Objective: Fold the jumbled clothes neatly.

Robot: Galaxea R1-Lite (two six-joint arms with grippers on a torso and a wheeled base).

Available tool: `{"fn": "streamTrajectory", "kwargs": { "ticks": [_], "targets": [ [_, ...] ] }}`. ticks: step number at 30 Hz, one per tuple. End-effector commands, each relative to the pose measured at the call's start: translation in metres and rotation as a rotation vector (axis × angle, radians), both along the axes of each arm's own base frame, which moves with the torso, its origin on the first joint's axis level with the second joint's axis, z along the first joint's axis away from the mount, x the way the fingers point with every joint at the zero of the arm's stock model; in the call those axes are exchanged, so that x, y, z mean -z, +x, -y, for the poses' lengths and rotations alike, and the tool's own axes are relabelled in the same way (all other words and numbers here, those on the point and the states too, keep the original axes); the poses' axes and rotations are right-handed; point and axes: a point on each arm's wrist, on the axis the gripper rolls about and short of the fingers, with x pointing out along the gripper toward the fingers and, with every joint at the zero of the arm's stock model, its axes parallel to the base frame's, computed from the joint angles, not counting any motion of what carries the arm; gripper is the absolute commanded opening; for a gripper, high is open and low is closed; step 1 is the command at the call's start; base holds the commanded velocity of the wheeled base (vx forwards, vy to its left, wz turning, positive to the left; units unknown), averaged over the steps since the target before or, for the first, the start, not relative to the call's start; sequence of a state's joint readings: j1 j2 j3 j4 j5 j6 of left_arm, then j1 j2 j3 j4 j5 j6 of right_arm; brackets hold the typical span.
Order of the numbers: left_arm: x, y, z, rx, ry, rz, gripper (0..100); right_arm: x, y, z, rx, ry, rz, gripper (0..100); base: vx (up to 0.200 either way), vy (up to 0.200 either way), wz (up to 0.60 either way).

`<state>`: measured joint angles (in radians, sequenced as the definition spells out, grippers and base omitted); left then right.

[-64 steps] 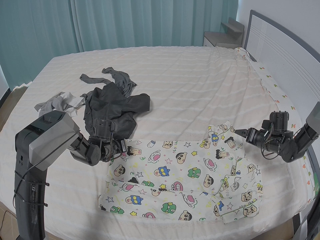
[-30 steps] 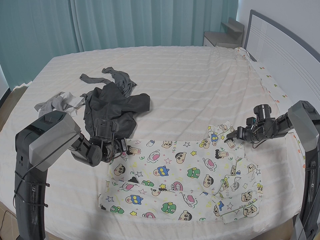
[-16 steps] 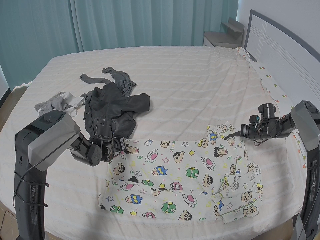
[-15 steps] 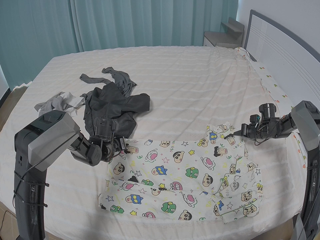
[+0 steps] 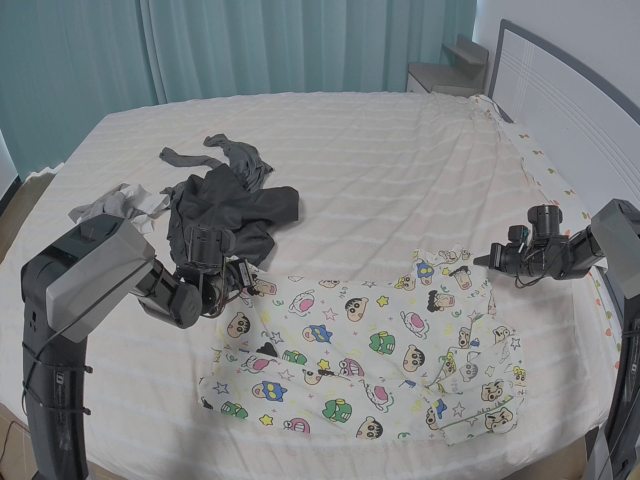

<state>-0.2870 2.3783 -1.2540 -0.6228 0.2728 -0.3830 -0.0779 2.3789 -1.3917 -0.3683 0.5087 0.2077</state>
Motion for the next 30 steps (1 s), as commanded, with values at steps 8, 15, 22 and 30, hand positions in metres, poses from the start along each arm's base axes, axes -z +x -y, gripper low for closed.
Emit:
{"fn": "streamTrajectory", "kwargs": {
  "ticks": [8, 15, 22, 30],
  "targets": [
    [-0.003, -0.005, 0.001, 0.004, 0.001, -0.003, 0, 0.007, -0.004, -0.004, -0.025, 0.014, -0.045, 100, 0.000, 0.000, 0.00],
    [-0.002, -0.004, 0.001, 0.004, 0.001, -0.003, 0, 0.016, 0.011, -0.005, -0.026, 0.013, -0.037, 100, 0.000, 0.000, 0.00],
    [-0.002, -0.004, 0.000, 0.002, -0.001, -0.003, 0, 0.022, 0.023, -0.023, -0.063, 0.012, -0.101, 100, 0.000, 0.000, 0.00],
    [-0.002, -0.004, 0.000, 0.002, 0.001, -0.004, 0, 0.031, 0.031, -0.046, -0.104, 0.008, -0.112, 0, 0.000, 0.000, 0.00]
  ]
}}
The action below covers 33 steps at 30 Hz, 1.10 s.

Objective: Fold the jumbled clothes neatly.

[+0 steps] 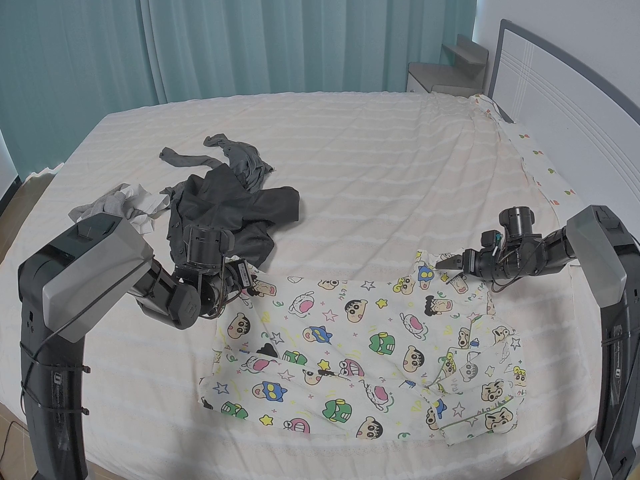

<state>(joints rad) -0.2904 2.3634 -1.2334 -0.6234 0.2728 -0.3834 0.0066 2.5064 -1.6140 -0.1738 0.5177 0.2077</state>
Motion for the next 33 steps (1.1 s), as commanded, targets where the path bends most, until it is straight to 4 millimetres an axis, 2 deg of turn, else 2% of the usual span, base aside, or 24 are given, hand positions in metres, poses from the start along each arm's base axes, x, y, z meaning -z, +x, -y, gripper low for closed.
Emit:
{"fn": "streamTrajectory", "kwargs": {
  "ticks": [1, 5, 12, 20, 22, 26, 30, 33],
  "targets": [
    [0.000, 0.000, 0.000, -0.001, 0.000, -0.001, 0, 0.011, 0.004, -0.008, -0.012, -0.005, -0.010, 0, 0.000, 0.000, 0.00],
    [0.001, -0.003, 0.000, 0.004, 0.005, -0.012, 0, 0.008, 0.004, -0.004, -0.003, -0.006, 0.013, 0, 0.000, 0.000, 0.00],
    [-0.006, -0.005, 0.001, 0.006, 0.000, 0.005, 0, 0.009, -0.008, 0.010, 0.031, 0.009, 0.137, 0, 0.000, 0.000, 0.00],
    [-0.017, -0.014, -0.001, 0.001, -0.005, 0.035, 0, -0.006, -0.020, 0.010, 0.063, 0.072, 0.195, 0, 0.000, 0.000, 0.00],
    [-0.027, -0.017, -0.002, 0.001, -0.016, 0.075, 0, -0.016, -0.025, 0.010, 0.065, 0.106, 0.218, 0, 0.000, 0.000, 0.00],
    [-0.028, -0.022, -0.006, -0.003, -0.015, 0.070, 0, -0.026, -0.033, 0.011, 0.052, 0.134, 0.224, 0, 0.000, 0.000, 0.00],
    [-0.024, -0.033, -0.009, -0.001, -0.015, 0.063, 0, -0.034, -0.050, 0.012, 0.005, 0.164, 0.200, 0, 0.000, 0.000, 0.00],
    [-0.020, -0.037, -0.010, 0.002, -0.012, 0.058, 0, -0.032, -0.063, 0.014, -0.029, 0.181, 0.169, 0, 0.000, 0.000, 0.00]
  ]
}}
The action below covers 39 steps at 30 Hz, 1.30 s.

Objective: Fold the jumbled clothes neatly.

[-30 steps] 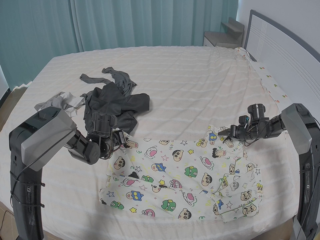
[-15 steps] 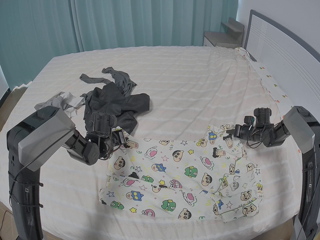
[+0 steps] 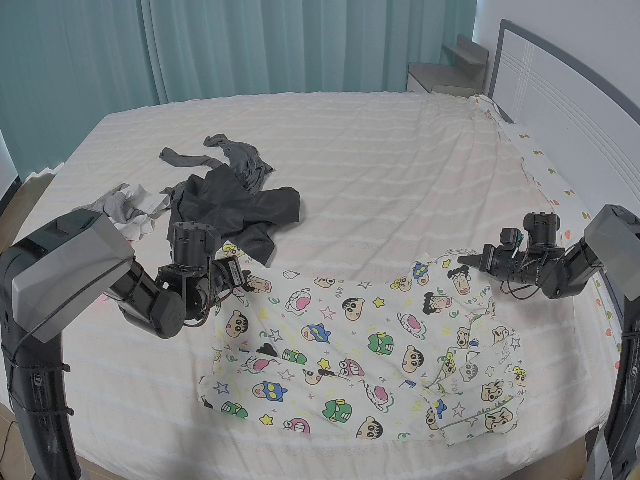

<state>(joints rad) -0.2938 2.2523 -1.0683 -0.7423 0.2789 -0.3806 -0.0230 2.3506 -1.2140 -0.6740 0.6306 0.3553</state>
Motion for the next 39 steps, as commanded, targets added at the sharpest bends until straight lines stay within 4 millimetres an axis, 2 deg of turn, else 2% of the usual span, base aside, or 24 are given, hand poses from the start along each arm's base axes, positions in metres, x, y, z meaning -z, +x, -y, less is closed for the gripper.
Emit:
{"fn": "streamTrajectory", "kwargs": {
  "ticks": [1, 6, 12, 15, 19, 22, 26, 35, 38, 39],
  "targets": [
    [0.001, -0.009, -0.003, 0.002, 0.002, -0.005, 0, -0.012, -0.022, 0.004, -0.039, 0.018, -0.015, 0, 0.000, 0.000, 0.00],
    [0.001, -0.011, -0.003, 0.002, 0.000, -0.005, 0, -0.008, -0.030, 0.008, -0.041, 0.015, -0.033, 0, 0.000, 0.000, 0.00],
    [-0.003, -0.019, -0.004, 0.014, -0.001, -0.010, 0, -0.016, -0.050, 0.021, -0.104, 0.050, -0.032, 0, 0.000, 0.000, 0.00],
    [-0.003, -0.020, -0.005, 0.015, 0.002, -0.010, 0, -0.014, -0.056, 0.025, -0.107, 0.034, -0.031, 0, 0.000, 0.000, 0.00],
    [0.000, -0.024, -0.006, 0.023, 0.010, 0.014, 0, -0.011, -0.070, 0.025, -0.148, 0.008, -0.024, 0, 0.000, 0.000, 0.00],
    [0.007, -0.035, -0.009, 0.068, 0.052, 0.017, 0, -0.009, -0.080, 0.024, -0.165, 0.000, -0.032, 0, 0.000, 0.000, 0.00],
    [0.009, -0.044, -0.011, 0.106, 0.077, 0.017, 0, -0.006, -0.078, 0.024, -0.165, -0.002, -0.038, 0, 0.000, 0.000, 0.00],
    [0.009, -0.045, -0.011, 0.106, 0.077, 0.026, 0, -0.003, -0.073, 0.023, -0.161, -0.004, -0.044, 0, 0.000, 0.000, 0.00],
    [0.010, -0.045, -0.010, 0.109, 0.077, 0.023, 0, 0.004, -0.070, 0.022, -0.162, -0.004, -0.058, 0, 0.000, 0.000, 0.00],
    [0.010, -0.045, -0.010, 0.109, 0.077, 0.023, 0, 0.004, -0.070, 0.022, -0.162, -0.004, -0.058, 100, 0.000, 0.000, 0.00]
  ]
}}
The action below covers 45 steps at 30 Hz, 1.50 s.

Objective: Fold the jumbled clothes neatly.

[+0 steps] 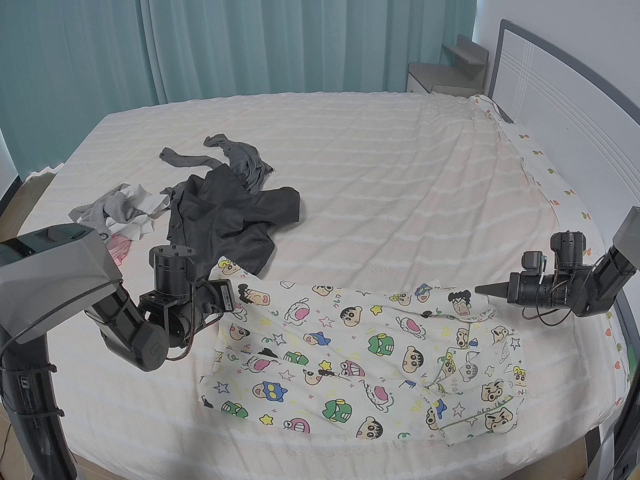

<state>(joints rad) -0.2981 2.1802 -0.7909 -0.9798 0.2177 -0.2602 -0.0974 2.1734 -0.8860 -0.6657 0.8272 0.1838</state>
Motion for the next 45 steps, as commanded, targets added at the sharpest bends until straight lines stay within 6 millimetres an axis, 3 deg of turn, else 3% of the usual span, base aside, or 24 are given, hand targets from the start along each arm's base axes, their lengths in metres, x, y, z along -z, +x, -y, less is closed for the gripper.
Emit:
{"fn": "streamTrajectory", "kwargs": {
  "ticks": [1, 8, 20, 27, 45],
  "targets": [
    [0.001, 0.000, 0.000, 0.001, 0.000, -0.003, 0, 0.006, 0.002, -0.001, -0.002, 0.001, -0.013, 100, 0.000, 0.000, 0.00],
    [0.006, -0.001, -0.001, -0.001, 0.004, -0.018, 0, 0.024, 0.026, 0.005, 0.042, -0.032, 0.005, 100, 0.000, 0.000, 0.00],
    [0.008, -0.003, -0.001, -0.006, 0.007, -0.026, 0, 0.044, 0.015, 0.019, -0.008, -0.162, 0.066, 100, 0.000, 0.000, 0.00],
    [0.009, -0.003, -0.001, -0.005, 0.006, -0.029, 0, 0.044, 0.027, 0.028, 0.001, -0.181, 0.127, 100, 0.000, 0.000, 0.00],
    [0.011, -0.003, -0.002, -0.012, 0.008, -0.035, 0, 0.046, -0.009, 0.048, -0.012, -0.209, 0.301, 100, 0.000, 0.000, 0.00]
  ]
}}
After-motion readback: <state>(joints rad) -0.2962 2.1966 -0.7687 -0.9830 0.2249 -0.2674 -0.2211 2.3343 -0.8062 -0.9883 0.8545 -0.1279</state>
